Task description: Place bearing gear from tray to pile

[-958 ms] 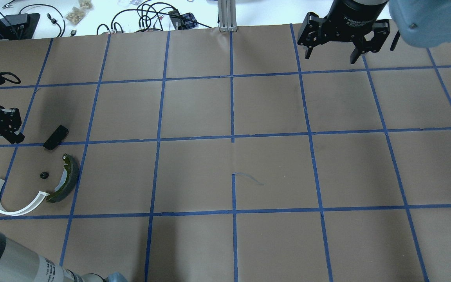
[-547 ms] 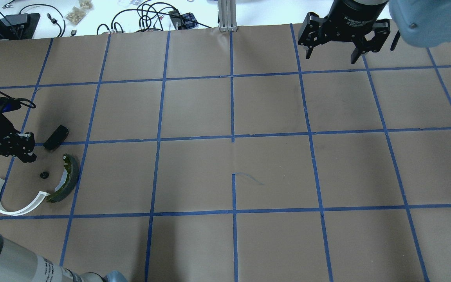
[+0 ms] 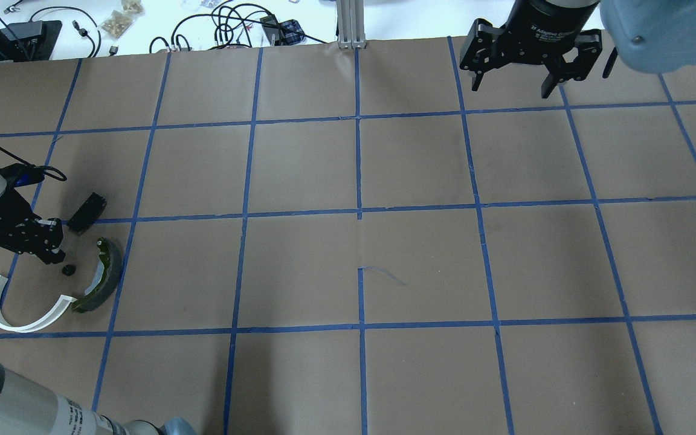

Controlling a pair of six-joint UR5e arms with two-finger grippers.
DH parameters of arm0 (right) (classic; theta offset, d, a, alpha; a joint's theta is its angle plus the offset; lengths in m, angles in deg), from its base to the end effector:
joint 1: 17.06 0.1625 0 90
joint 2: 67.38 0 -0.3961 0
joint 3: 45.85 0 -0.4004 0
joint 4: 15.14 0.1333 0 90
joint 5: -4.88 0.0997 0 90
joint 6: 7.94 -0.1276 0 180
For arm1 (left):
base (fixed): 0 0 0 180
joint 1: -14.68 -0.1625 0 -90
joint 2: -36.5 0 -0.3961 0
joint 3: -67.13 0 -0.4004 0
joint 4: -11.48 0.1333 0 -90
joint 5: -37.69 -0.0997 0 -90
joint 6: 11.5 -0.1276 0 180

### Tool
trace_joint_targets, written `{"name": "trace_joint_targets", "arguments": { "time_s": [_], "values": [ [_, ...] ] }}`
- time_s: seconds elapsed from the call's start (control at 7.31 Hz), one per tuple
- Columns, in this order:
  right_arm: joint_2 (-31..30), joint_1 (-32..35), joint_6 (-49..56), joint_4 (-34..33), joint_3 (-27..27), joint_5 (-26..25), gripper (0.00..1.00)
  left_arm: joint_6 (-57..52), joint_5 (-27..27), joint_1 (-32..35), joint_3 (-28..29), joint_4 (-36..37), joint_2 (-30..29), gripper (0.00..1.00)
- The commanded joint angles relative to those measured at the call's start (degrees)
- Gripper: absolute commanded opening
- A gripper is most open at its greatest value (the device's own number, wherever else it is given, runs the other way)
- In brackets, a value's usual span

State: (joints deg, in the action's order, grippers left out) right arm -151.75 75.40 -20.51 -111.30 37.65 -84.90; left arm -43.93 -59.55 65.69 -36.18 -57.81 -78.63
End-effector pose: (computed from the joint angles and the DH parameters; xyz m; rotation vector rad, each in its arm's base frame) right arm 0.1574 -0.5475 0.4483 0.2742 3.1039 -0.1890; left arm 0.2475 -0.4921 0.1212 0.1432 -3.0198 -0.4945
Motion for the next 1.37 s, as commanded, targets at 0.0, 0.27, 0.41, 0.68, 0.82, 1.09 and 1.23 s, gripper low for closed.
{"name": "trace_joint_targets", "arguments": {
  "time_s": [0.0, 0.27, 0.41, 0.68, 0.82, 1.09, 1.23],
  "values": [
    [0.00, 0.00, 0.00, 0.00, 0.00, -0.04, 1.00, -2.37, -1.73, -1.17, -0.49, 2.31, -0.18, 0.00],
    [0.00, 0.00, -0.08, 0.00, 0.00, 0.14, 1.00, -2.47, -1.64, -1.00, -0.49, 2.41, -0.18, 0.00],
    [0.00, 0.00, -0.09, 0.00, 0.00, -0.04, 1.00, -2.38, -1.38, -0.65, -0.58, 2.41, -0.10, 0.00],
    [0.00, 0.00, -0.09, 0.00, 0.00, 0.05, 1.00, -2.47, -1.46, -0.65, -0.84, 2.32, -0.62, 0.06],
    [0.00, 0.00, -0.09, 0.00, 0.00, 0.05, 1.00, -2.47, -1.55, -0.65, -1.02, 2.32, -0.36, 0.46],
    [0.00, 0.00, -0.17, -0.09, 0.00, 0.22, 1.00, -2.47, -1.38, -0.65, -1.02, 2.32, 0.25, 0.82],
    [0.00, 0.00, -0.09, 0.00, 0.00, 0.22, 1.00, -2.47, -1.55, -0.65, -0.93, 2.15, 0.52, 0.84]
  ]
}}
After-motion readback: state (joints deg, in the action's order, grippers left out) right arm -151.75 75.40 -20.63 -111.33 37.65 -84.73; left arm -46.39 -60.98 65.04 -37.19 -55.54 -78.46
